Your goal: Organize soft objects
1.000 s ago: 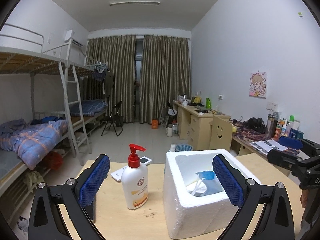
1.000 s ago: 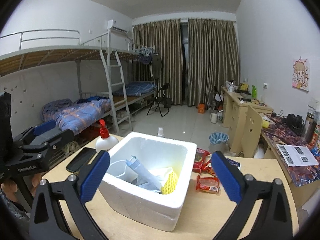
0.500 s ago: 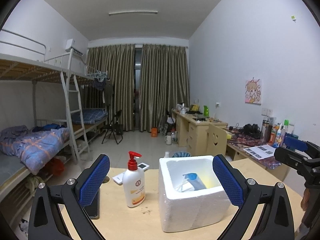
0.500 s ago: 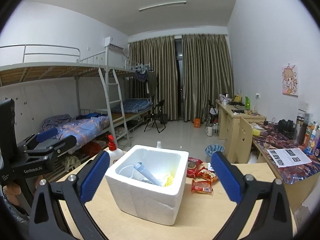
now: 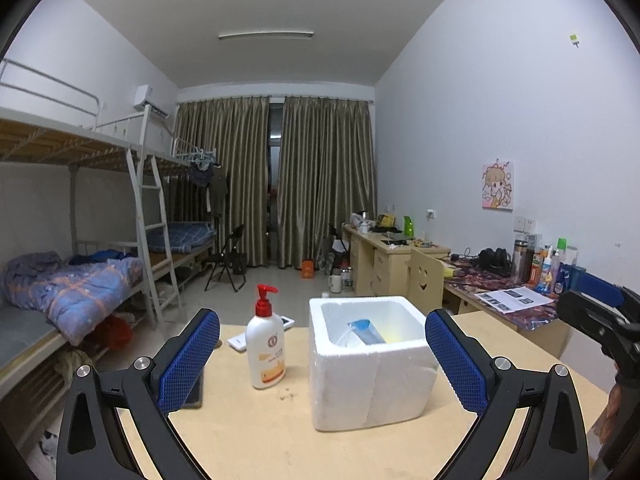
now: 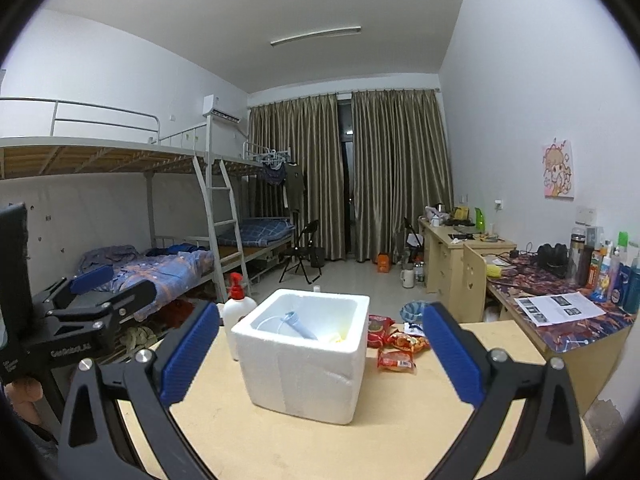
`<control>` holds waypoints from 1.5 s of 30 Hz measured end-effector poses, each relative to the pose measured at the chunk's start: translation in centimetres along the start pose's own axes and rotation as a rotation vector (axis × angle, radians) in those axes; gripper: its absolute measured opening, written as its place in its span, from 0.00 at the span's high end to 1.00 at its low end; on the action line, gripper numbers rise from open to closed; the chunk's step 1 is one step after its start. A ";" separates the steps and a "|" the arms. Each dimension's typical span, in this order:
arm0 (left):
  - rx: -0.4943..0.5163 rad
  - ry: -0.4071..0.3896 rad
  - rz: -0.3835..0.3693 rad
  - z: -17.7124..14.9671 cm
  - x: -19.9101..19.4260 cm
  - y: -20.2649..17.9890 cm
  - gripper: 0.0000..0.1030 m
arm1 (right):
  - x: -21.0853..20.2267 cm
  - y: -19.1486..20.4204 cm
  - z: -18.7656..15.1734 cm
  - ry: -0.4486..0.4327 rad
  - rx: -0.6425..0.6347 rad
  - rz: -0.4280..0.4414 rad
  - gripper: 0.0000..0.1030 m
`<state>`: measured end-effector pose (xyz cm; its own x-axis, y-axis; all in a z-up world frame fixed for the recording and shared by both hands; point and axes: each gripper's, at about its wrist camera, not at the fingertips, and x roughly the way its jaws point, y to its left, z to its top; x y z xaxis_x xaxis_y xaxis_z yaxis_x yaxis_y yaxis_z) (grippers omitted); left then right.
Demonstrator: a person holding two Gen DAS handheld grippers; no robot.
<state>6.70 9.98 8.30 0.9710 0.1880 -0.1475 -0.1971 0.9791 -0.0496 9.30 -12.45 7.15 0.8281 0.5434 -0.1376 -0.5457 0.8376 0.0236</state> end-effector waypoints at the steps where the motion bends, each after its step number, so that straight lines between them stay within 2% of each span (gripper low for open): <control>1: -0.004 0.002 0.001 -0.2 -0.3 0.0 0.00 | -0.3 0.1 -0.2 -0.009 0.000 -0.003 0.00; 6: -0.022 0.018 0.004 -1.5 -1.4 0.2 0.00 | -2.2 0.8 -1.7 -0.039 0.002 -0.018 0.00; 16: -0.028 0.026 0.004 -4.7 -4.0 0.0 0.00 | -3.2 1.7 -5.2 0.004 -0.001 -0.026 0.00; 23: -0.039 0.047 0.013 -6.9 -4.8 0.1 0.00 | -4.1 1.4 -6.9 0.026 0.046 0.012 0.00; 28: -0.035 0.074 0.007 -8.5 -5.1 -0.1 0.00 | -4.4 1.8 -8.3 0.049 0.034 -0.015 0.00; 39: -0.028 0.088 -0.006 -10.2 -6.0 -0.1 0.00 | -5.0 2.2 -10.2 0.075 0.034 -0.028 0.00; 45: -0.015 0.080 -0.011 -10.4 -7.2 -0.2 0.00 | -6.0 2.8 -10.5 0.060 0.022 -0.041 0.00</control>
<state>-1.62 7.67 -0.90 0.9595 0.1696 -0.2251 -0.1889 0.9797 -0.0668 1.45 -13.90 -2.34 0.8400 0.5052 -0.1976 -0.5085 0.8603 0.0380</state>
